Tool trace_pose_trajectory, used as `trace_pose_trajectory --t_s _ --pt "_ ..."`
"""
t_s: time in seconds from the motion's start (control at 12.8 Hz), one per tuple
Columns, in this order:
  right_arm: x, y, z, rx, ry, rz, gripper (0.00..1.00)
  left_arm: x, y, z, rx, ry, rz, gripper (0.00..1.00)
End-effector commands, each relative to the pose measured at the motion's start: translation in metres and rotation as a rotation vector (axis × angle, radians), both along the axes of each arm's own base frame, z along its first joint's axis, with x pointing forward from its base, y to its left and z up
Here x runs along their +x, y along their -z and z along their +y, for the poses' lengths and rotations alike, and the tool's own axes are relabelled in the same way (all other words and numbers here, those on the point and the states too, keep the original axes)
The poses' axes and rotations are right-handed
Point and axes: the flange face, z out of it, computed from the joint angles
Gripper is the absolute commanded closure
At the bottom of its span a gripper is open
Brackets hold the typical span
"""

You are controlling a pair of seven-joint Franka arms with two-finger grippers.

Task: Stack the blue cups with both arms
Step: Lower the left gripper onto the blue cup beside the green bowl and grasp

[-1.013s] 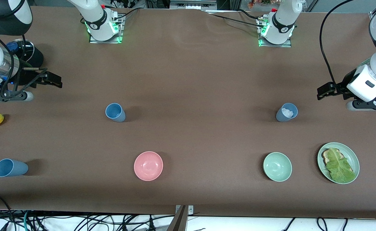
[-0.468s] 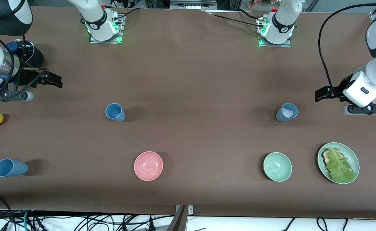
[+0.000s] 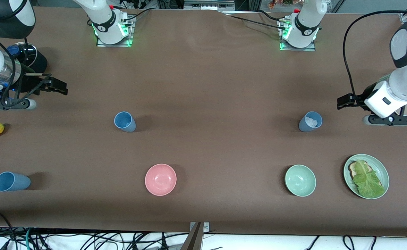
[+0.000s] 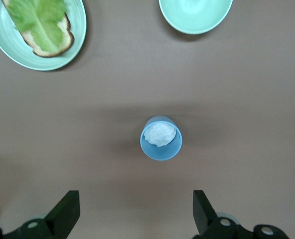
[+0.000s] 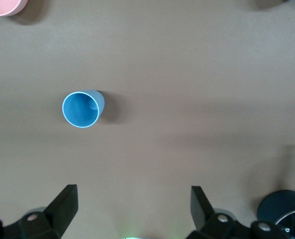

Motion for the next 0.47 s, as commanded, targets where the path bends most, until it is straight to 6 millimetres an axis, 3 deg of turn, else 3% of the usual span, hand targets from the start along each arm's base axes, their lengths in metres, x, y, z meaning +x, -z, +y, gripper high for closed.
trace_pose_trajectory --t_s 0.0,0.23,0.39 --pt "-0.002 -0.003 0.001 0.016 -0.006 0.006 0.00 -0.008 0.036 0.001 -0.015 0.025 -0.010 0.00" --pt "-0.002 -0.003 0.001 0.016 -0.006 0.006 0.00 -0.017 0.100 0.003 -0.028 0.095 -0.039 0.00" --pt "-0.002 -0.003 0.002 0.016 -0.008 0.006 0.00 -0.023 0.143 0.015 -0.035 0.097 -0.048 0.03"
